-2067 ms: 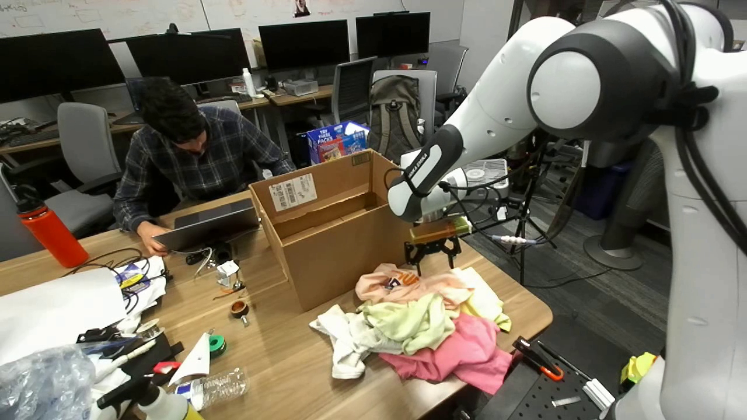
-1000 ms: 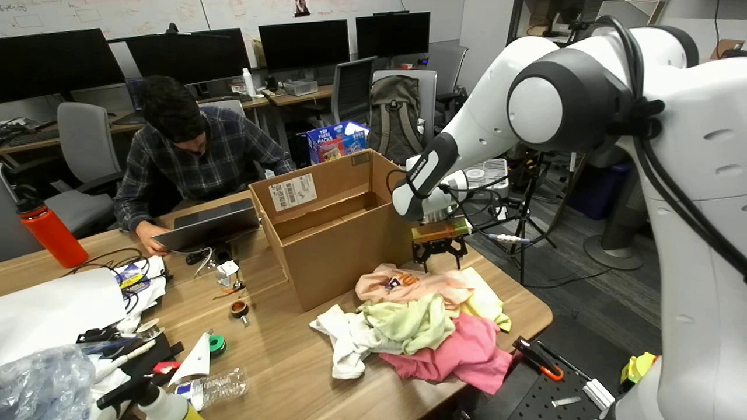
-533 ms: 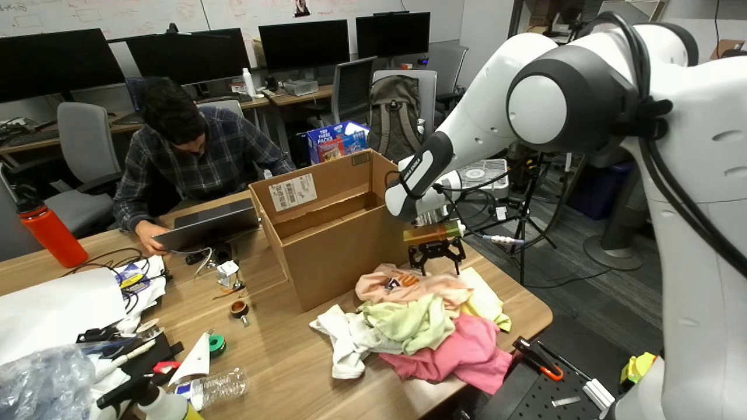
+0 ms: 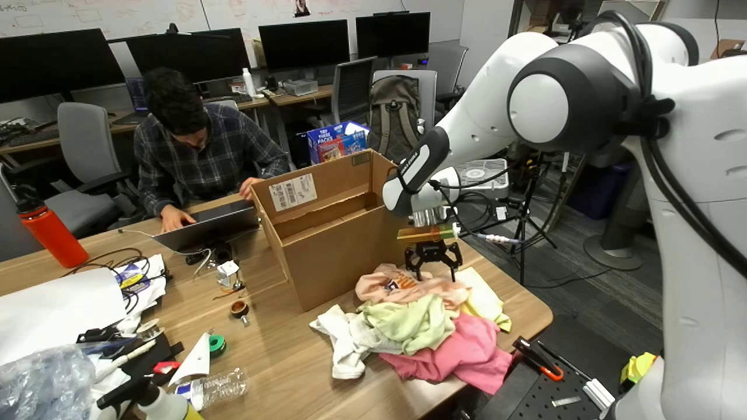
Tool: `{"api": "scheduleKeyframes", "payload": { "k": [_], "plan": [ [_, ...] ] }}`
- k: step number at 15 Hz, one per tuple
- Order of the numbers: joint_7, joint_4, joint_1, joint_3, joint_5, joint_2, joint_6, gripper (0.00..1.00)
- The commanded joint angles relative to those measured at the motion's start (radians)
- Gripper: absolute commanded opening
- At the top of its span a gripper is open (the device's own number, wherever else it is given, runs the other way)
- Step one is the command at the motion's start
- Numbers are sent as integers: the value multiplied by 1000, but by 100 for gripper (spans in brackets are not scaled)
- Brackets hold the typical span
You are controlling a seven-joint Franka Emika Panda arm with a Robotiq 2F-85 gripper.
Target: Place the peach shirt and two yellow towels inside the brown box
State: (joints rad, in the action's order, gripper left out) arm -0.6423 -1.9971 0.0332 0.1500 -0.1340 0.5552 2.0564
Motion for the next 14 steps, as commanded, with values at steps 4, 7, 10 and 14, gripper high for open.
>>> {"api": "scheduleKeyframes", "payload": {
  "k": [4, 7, 10, 14],
  "plan": [
    [146, 42, 47, -27, -109, 1, -59, 100],
    [188, 60, 54, -15, -93, 10, -39, 100],
    [202, 85, 63, -1, -88, 36, 15, 100],
    [197, 100, 81, 0, -101, 61, 18, 100]
  ]
}}
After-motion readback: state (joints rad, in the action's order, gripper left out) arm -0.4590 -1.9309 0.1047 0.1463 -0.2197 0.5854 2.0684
